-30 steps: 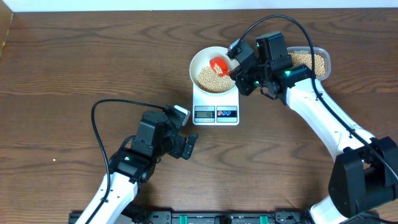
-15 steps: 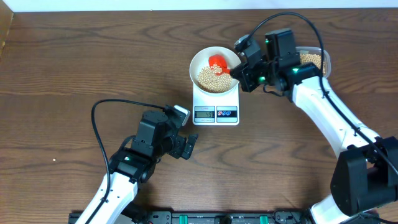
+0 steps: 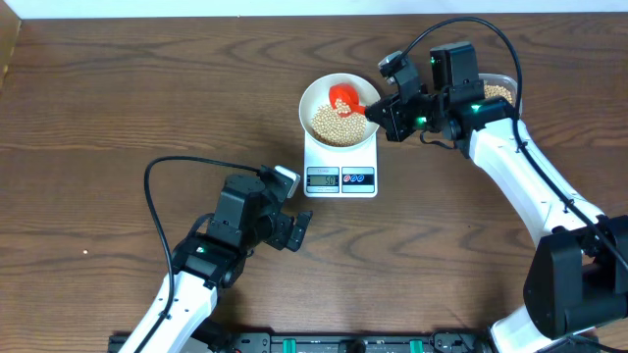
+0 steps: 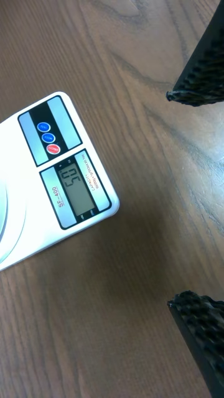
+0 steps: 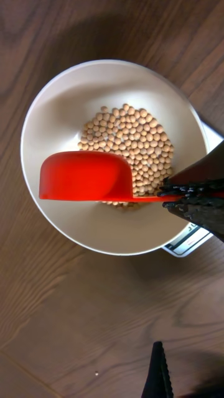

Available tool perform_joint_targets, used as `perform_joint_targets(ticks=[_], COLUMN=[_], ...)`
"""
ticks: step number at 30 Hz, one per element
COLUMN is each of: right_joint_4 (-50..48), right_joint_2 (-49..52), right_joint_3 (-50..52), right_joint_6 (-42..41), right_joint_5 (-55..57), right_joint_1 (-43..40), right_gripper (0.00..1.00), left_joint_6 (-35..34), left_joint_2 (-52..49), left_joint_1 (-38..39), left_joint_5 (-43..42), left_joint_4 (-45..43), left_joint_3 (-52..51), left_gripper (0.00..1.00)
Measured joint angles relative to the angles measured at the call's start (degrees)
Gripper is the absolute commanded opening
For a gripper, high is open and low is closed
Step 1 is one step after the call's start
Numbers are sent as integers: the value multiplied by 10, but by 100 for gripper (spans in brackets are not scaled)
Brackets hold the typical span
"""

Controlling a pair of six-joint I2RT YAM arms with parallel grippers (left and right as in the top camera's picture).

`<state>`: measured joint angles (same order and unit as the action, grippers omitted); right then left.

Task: Scoop item into bowl and weigh 50g on scale
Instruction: 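Tilt the red scoop with the right gripper to pour soybeans into bowl, then carry the empty scoop right back to the soybean tub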

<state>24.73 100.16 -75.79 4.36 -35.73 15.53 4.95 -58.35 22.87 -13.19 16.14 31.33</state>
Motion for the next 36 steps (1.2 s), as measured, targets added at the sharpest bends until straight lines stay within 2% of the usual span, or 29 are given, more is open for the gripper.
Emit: perform_joint_targets(ticks=[25,36], right_joint_4=[-13,-23], right_joint_2=[0,0], right_joint_3=[0,-2], right_joint_6=[-8,-21], right_joint_5=[-14,-96], right_joint_1=[-1,-54], right_gripper=[1,1], left_joint_6=[0,0], left_joint_2=[0,0], left_joint_1=[0,0], left_joint_5=[0,0], left_joint_4=[0,0], left_joint_3=[0,0], left_gripper=[98,98])
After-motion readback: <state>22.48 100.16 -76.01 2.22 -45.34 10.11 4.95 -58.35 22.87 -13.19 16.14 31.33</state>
